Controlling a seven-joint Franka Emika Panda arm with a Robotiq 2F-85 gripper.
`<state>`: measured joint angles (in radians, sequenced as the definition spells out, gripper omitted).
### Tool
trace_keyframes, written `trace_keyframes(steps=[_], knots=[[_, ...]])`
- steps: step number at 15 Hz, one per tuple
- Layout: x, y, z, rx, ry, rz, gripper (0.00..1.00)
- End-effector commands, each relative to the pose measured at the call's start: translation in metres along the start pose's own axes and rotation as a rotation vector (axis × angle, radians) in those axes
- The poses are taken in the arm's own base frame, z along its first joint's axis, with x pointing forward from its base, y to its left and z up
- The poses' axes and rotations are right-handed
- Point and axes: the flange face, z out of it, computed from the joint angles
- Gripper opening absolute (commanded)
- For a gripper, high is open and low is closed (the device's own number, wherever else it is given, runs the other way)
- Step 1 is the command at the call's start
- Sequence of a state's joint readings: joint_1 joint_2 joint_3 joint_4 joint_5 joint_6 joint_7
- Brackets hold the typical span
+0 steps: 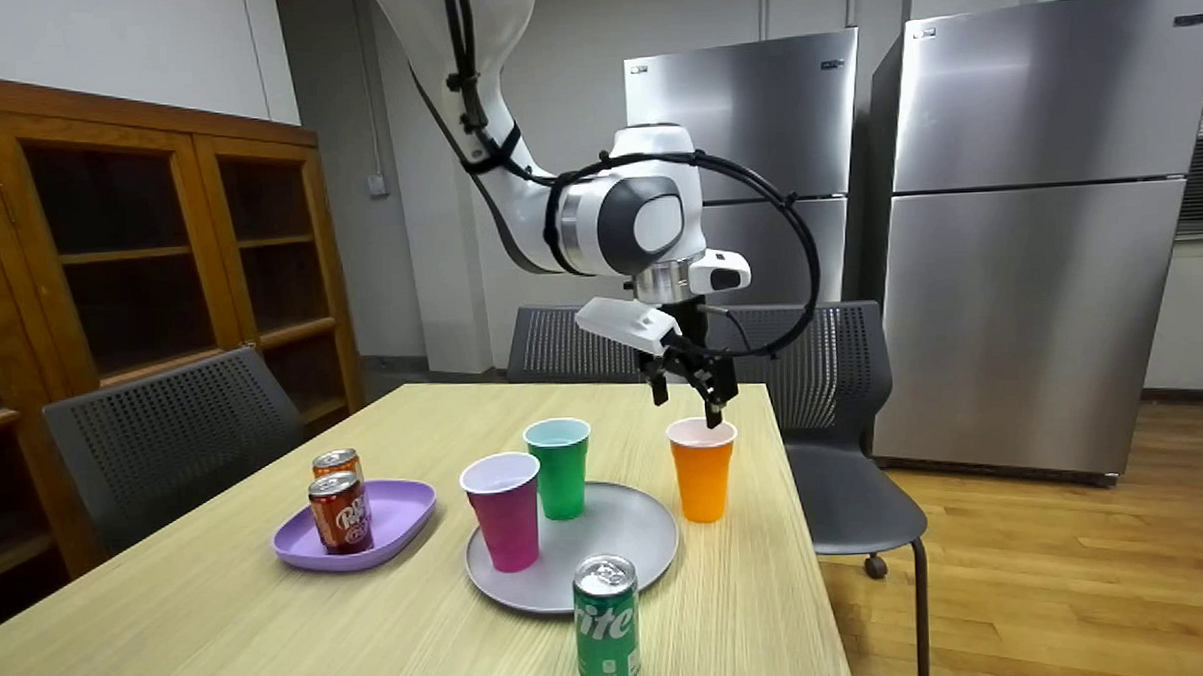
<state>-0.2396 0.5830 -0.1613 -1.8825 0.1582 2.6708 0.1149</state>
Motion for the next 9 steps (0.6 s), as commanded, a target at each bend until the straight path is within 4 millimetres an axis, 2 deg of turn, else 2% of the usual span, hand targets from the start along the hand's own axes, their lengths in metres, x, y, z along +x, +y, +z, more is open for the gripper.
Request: trace_keyframes(steps=[1, 4, 9], knots=[[0.017, -0.006, 0.013, -0.007, -0.030, -0.016, 1.00], [0.024, -0.015, 0.023, -0.006, -0.032, -0.019, 1.00], [0.034, -0.031, 0.029, 0.008, -0.029, -0.040, 1.00]])
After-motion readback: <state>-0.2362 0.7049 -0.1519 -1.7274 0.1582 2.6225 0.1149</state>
